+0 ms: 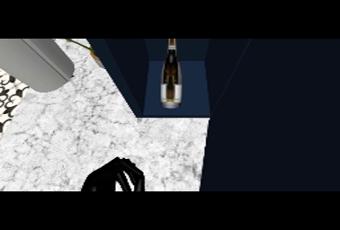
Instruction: Pick up the wine, place it into the cabinet and close the cabinet
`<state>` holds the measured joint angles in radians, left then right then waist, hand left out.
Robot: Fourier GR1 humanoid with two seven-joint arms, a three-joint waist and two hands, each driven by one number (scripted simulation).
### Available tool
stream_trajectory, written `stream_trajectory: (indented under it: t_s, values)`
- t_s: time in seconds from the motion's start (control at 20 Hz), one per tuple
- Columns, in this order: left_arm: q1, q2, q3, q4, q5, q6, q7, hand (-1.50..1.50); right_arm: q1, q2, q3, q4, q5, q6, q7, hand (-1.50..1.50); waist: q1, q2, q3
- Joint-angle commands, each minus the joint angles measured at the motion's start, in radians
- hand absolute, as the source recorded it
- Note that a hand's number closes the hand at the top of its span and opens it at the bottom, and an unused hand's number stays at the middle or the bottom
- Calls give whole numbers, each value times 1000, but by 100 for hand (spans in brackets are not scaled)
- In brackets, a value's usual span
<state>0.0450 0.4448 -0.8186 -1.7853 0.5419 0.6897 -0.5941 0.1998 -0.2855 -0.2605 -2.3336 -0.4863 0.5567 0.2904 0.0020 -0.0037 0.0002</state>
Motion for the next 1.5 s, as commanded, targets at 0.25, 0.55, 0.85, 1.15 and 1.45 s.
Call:
stream_trajectory:
  t_s: [0.25,0.55,0.85,1.15,1.45]
  values:
    - [176,244,163,-141,80,-143,-44,150,153,-63,151,-57,-160,193,39,150,3,-2,-1]
    - [258,310,309,-143,162,-256,-97,150,203,22,389,-173,-29,167,71,150,2,-2,-2]
    - [289,378,427,-148,237,-335,-97,150,69,59,583,-189,105,189,93,150,9,-7,-4]
    - [351,422,502,-100,290,-417,-122,150,18,169,820,-190,228,126,172,150,-2,-20,-6]
    - [406,466,572,-94,334,-518,-146,150,-71,281,1030,-110,411,-6,232,150,10,-21,-6]
